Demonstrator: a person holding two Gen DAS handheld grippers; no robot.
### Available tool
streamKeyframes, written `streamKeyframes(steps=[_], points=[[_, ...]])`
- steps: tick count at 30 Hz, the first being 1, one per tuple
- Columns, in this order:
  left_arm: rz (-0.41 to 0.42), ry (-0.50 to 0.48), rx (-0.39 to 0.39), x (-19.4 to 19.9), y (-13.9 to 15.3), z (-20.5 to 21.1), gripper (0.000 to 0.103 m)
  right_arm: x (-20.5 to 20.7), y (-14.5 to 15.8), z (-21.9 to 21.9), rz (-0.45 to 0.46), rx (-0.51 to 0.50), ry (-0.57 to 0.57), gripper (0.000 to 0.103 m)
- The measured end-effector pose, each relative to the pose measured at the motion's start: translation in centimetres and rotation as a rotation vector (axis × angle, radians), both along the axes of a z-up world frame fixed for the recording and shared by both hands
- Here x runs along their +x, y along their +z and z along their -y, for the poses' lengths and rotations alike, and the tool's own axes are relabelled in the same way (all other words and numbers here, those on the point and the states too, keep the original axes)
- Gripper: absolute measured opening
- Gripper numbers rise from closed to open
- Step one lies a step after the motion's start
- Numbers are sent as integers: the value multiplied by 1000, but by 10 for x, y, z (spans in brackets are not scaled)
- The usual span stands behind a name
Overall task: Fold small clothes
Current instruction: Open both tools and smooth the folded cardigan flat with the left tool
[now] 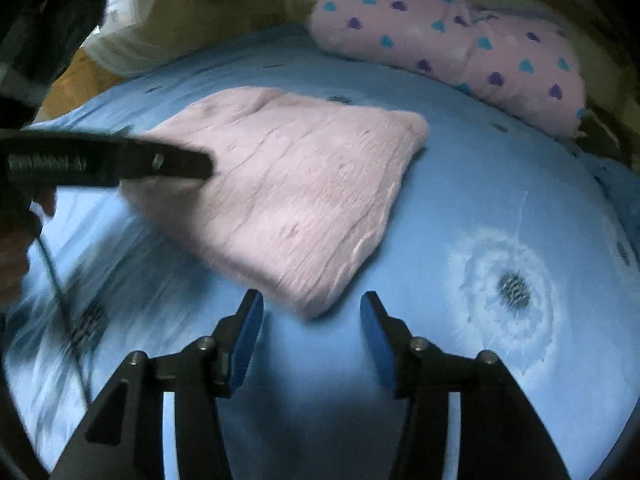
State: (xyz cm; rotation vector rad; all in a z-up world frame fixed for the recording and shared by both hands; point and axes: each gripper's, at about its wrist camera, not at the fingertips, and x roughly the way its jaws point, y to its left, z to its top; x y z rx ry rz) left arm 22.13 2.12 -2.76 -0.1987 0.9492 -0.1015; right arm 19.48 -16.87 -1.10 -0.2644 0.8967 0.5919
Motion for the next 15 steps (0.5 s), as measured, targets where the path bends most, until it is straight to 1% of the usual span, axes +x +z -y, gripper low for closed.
streamKeyframes(steps=[2, 4, 6, 8, 9, 11, 12, 13, 14, 15], points=[[-7, 37, -31, 5, -5, -14, 38, 11, -2, -5, -8, -5, -52, 53], [-7, 62, -48, 7, -5, -24, 37, 16, 0, -10, -9, 24, -71, 53], [-8, 65, -63, 6, -4, -30, 36, 12, 7, -16, 33, 41, -74, 53], [-10, 62, -67, 5, -5, -32, 36, 11, 8, -28, 89, -12, -80, 55], [-12, 60, -67, 5, -6, -32, 35, 12, 4, -33, 94, -53, -90, 56], [-18, 61, -59, 6, -8, -32, 34, 18, -11, -44, 66, -152, -98, 58], [-18, 60, -58, 6, -9, -31, 33, 18, -13, -45, 65, -159, -97, 58], [-16, 60, -56, 6, -9, -30, 33, 17, -11, -42, 84, -148, -114, 57], [-17, 59, -53, 6, -10, -30, 32, 17, -7, -37, 110, -146, -155, 53], [-20, 59, -45, 6, -12, -31, 28, 17, -3, -28, 134, -139, -211, 50]])
